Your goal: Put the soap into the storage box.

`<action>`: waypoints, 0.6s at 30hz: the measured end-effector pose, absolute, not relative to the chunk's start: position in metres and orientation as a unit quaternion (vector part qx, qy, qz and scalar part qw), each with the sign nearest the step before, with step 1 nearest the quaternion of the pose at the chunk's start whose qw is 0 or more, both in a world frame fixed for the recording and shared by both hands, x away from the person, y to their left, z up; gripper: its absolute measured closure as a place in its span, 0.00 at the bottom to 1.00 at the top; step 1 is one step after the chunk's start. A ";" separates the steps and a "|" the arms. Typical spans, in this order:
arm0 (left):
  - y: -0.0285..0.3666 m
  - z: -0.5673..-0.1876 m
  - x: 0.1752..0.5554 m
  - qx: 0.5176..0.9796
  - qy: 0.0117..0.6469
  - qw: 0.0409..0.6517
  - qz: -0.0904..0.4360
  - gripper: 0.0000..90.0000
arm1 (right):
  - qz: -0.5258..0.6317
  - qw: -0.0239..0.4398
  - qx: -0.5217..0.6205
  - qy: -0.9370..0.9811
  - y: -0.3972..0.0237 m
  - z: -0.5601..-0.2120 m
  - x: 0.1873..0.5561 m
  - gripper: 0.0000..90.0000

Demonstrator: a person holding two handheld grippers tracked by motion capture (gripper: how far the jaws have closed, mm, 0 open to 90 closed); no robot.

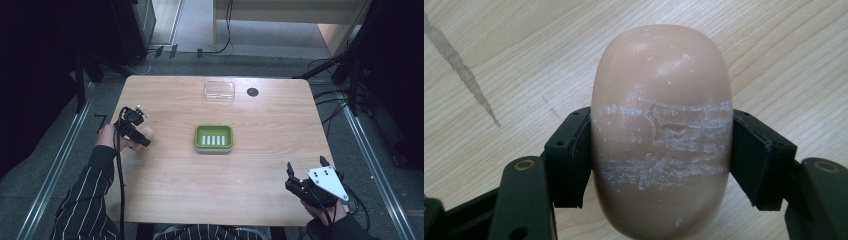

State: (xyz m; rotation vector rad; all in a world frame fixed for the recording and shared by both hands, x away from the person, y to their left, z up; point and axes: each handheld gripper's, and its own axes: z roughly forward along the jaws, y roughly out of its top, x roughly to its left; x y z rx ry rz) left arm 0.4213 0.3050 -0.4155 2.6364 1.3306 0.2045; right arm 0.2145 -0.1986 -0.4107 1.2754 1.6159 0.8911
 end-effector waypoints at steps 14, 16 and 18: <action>0.282 -0.408 0.417 0.904 0.410 0.097 0.067 0.37 | 0.359 0.436 0.512 0.648 -0.200 -0.411 0.214 0.15; 0.280 -0.408 0.417 0.906 0.406 0.100 0.068 0.37 | 0.358 0.434 0.512 0.649 -0.199 -0.411 0.214 0.15; 0.277 -0.408 0.416 0.907 0.403 0.101 0.071 0.37 | 0.358 0.436 0.511 0.648 -0.200 -0.411 0.215 0.15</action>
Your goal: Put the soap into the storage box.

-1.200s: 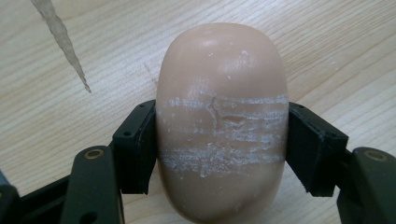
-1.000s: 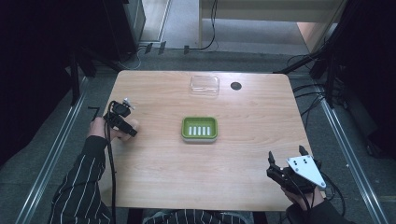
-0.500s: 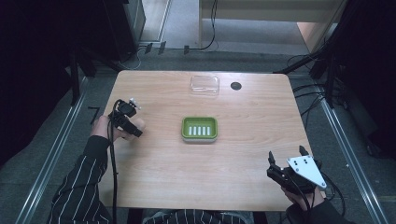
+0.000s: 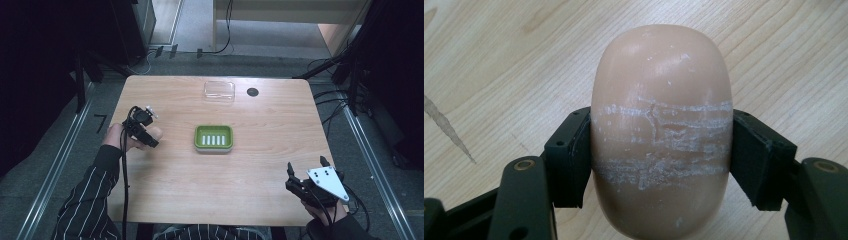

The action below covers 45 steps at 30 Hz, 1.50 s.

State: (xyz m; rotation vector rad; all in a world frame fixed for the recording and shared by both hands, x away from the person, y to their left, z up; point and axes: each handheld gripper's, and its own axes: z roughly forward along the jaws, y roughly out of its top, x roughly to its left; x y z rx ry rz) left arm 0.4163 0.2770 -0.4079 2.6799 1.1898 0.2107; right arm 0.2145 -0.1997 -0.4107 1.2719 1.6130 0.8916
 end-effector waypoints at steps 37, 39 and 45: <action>0.235 -0.389 0.423 0.934 0.332 0.110 0.079 0.37 | 0.356 0.435 0.513 0.649 -0.200 -0.411 0.214 0.15; 0.231 -0.388 0.424 0.935 0.327 0.111 0.081 0.37 | 0.355 0.435 0.512 0.649 -0.200 -0.411 0.214 0.15; 0.224 -0.385 0.425 0.939 0.315 0.116 0.081 0.37 | 0.355 0.436 0.513 0.648 -0.200 -0.411 0.214 0.15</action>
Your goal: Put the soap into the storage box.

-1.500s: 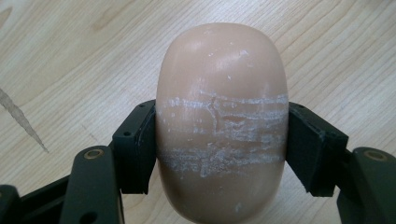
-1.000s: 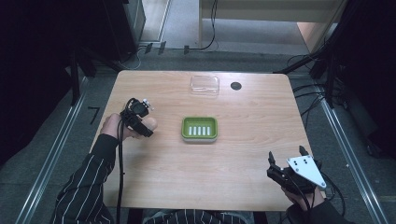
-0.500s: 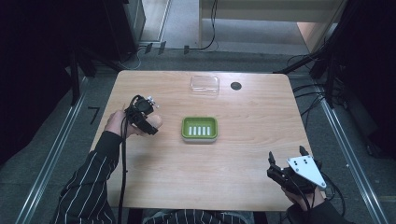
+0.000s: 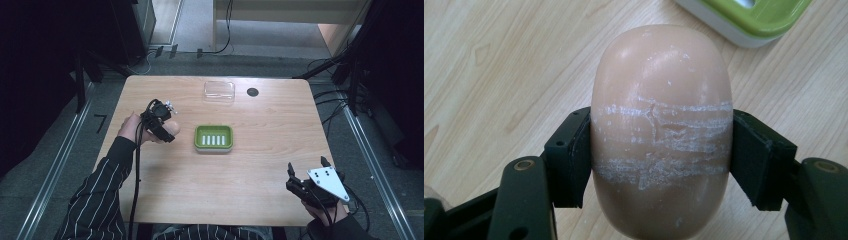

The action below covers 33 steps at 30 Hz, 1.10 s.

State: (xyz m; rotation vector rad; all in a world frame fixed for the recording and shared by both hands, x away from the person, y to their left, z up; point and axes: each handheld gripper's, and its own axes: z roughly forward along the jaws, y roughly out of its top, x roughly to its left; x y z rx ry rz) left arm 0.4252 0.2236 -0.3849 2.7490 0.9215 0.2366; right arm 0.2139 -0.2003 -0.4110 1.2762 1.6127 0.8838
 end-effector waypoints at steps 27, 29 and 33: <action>0.194 -0.377 0.436 0.951 0.268 0.132 0.083 0.37 | 0.352 0.435 0.517 0.648 -0.203 -0.411 0.212 0.15; 0.192 -0.378 0.437 0.952 0.265 0.132 0.083 0.37 | 0.351 0.436 0.517 0.648 -0.203 -0.411 0.212 0.15; 0.189 -0.378 0.438 0.953 0.259 0.131 0.081 0.37 | 0.350 0.437 0.519 0.646 -0.204 -0.411 0.210 0.15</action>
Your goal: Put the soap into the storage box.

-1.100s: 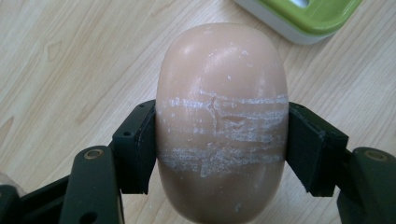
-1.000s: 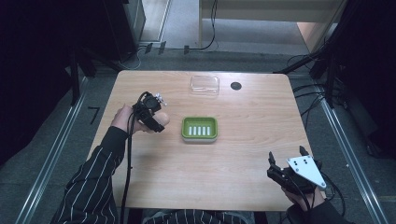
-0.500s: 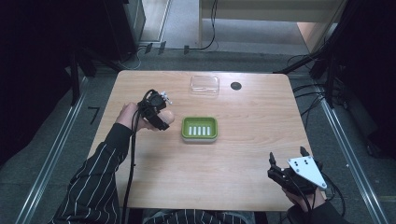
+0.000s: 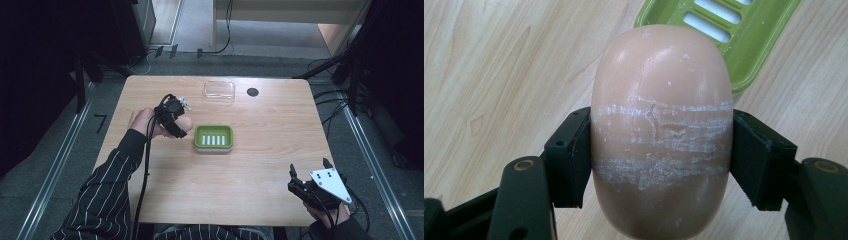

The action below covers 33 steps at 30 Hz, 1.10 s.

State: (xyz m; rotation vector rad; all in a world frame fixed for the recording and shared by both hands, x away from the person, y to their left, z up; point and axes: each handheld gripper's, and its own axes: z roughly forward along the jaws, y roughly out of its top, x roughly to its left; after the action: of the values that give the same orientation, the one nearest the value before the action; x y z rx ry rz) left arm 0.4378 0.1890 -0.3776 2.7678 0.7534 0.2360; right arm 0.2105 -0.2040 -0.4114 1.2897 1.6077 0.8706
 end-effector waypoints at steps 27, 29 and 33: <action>0.151 -0.375 0.445 0.966 0.196 0.147 0.082 0.37 | 0.338 0.439 0.532 0.640 -0.212 -0.414 0.205 0.15; 0.148 -0.375 0.445 0.967 0.192 0.147 0.082 0.37 | 0.338 0.439 0.533 0.640 -0.212 -0.414 0.204 0.15; 0.145 -0.379 0.447 0.967 0.190 0.147 0.081 0.37 | 0.337 0.438 0.534 0.639 -0.212 -0.413 0.203 0.15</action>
State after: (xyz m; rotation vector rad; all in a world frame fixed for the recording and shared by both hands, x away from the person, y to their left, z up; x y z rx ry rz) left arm 0.4468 0.1446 -0.3786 2.7841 0.5454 0.2318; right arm 0.2034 -0.2121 -0.4135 1.3286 1.5897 0.8388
